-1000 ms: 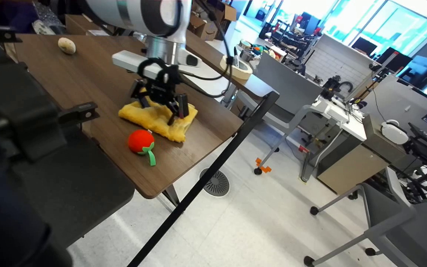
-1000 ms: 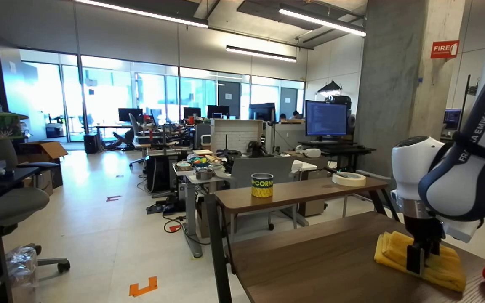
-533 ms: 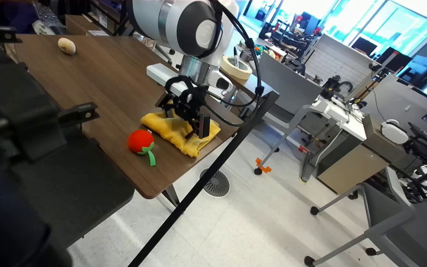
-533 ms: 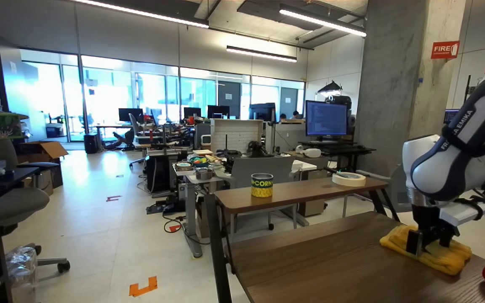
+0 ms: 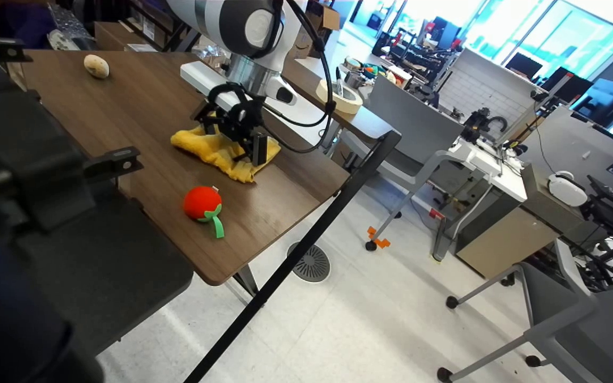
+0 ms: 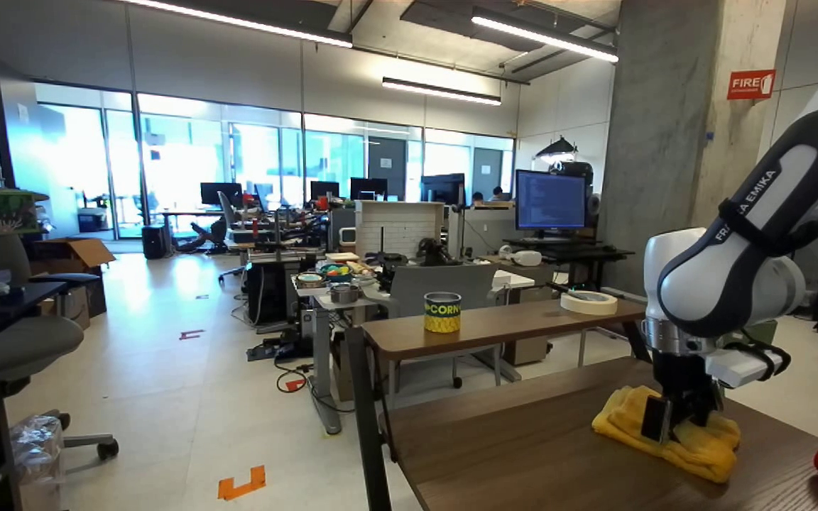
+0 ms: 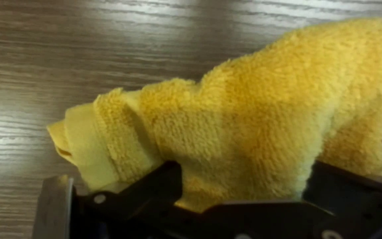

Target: Wipe the right side of the table with the towel, move the rose to the left then move the potato to the right and wipe the left side of the table

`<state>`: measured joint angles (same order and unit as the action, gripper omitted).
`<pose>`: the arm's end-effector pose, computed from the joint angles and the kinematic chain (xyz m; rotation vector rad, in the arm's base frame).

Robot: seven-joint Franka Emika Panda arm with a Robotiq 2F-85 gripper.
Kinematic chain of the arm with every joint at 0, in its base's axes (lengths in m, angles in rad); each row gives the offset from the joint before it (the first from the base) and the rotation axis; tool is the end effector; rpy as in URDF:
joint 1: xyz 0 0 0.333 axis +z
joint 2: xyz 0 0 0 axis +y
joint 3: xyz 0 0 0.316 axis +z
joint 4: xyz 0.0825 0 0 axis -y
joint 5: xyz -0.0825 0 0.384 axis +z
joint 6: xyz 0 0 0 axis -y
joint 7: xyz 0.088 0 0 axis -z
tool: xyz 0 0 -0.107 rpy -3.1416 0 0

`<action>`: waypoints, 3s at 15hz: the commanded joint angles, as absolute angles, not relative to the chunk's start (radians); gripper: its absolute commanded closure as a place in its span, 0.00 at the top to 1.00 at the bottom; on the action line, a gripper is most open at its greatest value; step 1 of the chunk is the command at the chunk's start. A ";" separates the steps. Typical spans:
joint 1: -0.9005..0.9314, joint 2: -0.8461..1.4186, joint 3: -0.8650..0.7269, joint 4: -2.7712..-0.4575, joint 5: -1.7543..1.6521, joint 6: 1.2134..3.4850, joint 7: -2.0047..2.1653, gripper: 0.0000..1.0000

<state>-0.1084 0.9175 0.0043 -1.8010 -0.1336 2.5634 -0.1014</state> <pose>0.6012 -0.0607 0.0239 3.0823 0.1751 -0.2476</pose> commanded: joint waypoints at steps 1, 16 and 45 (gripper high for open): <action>-0.061 0.856 -0.039 -1.871 -0.138 2.488 -0.083 1.00; -0.286 0.465 -0.039 -2.388 -0.067 2.767 -0.235 1.00; -0.165 0.647 -0.105 -2.213 -0.116 2.614 -0.162 1.00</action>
